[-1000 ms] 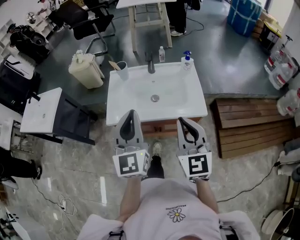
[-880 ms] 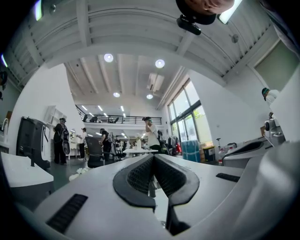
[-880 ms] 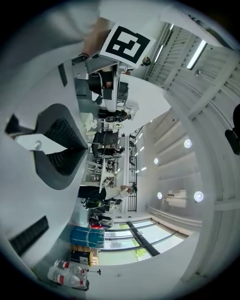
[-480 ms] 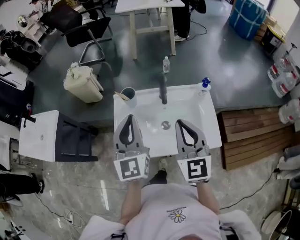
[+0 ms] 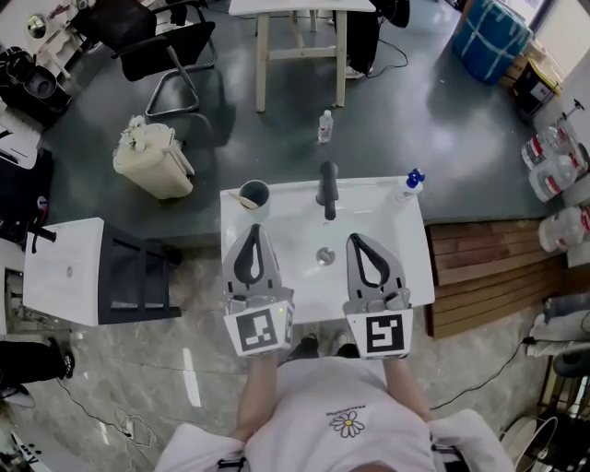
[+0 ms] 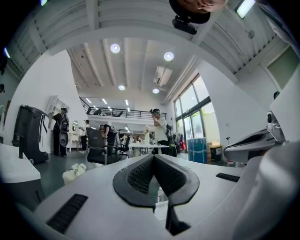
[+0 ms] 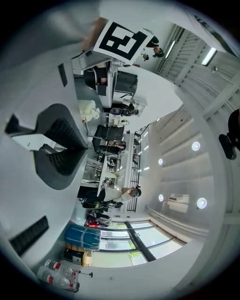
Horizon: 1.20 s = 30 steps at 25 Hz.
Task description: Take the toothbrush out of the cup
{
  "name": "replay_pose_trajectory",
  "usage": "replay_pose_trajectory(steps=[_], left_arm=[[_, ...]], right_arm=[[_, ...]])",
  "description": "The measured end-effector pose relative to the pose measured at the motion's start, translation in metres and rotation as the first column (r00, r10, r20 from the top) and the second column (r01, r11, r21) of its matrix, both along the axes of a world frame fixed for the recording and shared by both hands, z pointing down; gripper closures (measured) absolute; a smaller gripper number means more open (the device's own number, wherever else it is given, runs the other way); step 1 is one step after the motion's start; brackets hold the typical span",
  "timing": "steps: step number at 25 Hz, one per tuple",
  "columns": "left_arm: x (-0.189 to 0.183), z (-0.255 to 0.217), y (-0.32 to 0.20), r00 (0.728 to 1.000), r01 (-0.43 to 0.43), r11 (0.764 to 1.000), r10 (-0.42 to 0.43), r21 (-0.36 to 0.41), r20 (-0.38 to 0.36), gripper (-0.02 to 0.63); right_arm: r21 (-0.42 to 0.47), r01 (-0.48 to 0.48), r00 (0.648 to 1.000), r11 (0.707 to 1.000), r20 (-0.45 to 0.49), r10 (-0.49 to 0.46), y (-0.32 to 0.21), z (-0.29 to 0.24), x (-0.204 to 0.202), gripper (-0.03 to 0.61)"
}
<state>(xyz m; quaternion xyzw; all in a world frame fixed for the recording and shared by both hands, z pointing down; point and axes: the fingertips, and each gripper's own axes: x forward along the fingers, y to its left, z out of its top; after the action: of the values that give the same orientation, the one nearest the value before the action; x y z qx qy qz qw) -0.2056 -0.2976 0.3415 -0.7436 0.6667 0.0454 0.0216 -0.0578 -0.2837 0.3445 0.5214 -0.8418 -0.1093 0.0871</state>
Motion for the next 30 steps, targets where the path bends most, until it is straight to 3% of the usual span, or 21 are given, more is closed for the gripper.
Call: replay_pose_trajectory(steps=[17,30], left_arm=[[0.008,-0.002,0.011,0.989,0.118,0.993,-0.118,0.004,0.091,0.597],[-0.005,0.015,-0.008,0.979,0.196,0.980,-0.193,-0.048,0.060,0.592]], right_arm=[[0.047,0.061,0.994,0.997,0.084,-0.065,-0.021,-0.011,0.021,0.566],[0.050,0.100,0.990,0.994,0.094,-0.104,-0.028,-0.011,0.018,0.566]])
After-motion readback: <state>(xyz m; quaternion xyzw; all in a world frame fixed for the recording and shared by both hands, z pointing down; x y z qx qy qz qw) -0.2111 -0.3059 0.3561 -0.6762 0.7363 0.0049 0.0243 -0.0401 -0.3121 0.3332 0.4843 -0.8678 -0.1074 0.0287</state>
